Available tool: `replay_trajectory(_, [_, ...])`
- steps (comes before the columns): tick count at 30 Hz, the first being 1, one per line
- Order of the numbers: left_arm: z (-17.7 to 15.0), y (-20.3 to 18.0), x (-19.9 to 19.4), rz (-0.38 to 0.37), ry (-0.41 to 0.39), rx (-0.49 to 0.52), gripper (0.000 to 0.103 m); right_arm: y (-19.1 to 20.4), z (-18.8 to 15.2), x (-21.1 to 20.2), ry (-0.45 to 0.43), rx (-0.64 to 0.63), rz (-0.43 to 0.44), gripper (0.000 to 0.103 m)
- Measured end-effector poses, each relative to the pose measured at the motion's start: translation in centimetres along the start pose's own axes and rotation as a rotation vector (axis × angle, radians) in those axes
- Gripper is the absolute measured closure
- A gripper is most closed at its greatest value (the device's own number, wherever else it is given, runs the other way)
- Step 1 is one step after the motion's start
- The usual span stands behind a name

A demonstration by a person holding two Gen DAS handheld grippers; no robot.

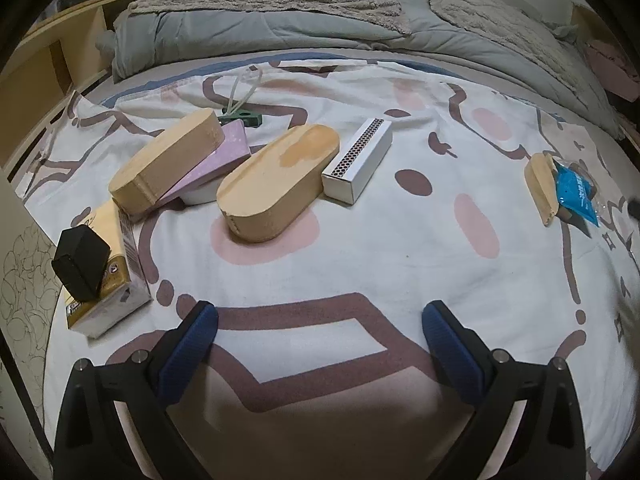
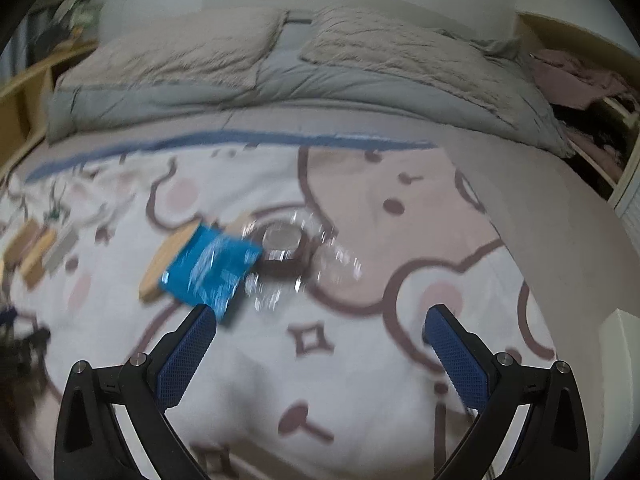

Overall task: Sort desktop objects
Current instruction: 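Grasp the blue packet with the right tool and lift it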

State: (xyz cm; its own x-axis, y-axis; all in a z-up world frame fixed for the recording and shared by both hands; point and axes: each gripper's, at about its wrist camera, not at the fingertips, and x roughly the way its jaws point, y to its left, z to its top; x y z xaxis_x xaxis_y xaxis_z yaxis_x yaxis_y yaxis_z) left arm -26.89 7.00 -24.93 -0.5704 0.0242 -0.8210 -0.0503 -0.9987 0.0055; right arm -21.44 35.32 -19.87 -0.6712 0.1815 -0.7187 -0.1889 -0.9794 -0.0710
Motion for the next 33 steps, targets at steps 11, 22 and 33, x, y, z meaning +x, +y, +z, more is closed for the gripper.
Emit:
replay_trajectory(11, [-0.2,0.1,0.1,-0.019,-0.013,-0.011,0.000,0.5,6.5,5.5,-0.024,0.066,-0.018,0.000])
replay_trajectory(22, [0.1,0.5,-0.4,-0.041,-0.016,-0.032,0.001,2.7,6.2,11.2,0.120,0.071,-0.009,0.000])
replay_trajectory(33, [3.2,0.4,-2.3,-0.144,-0.114,-0.045,0.002,3.8,2.8,9.9,0.128,0.046,0.084,0.000])
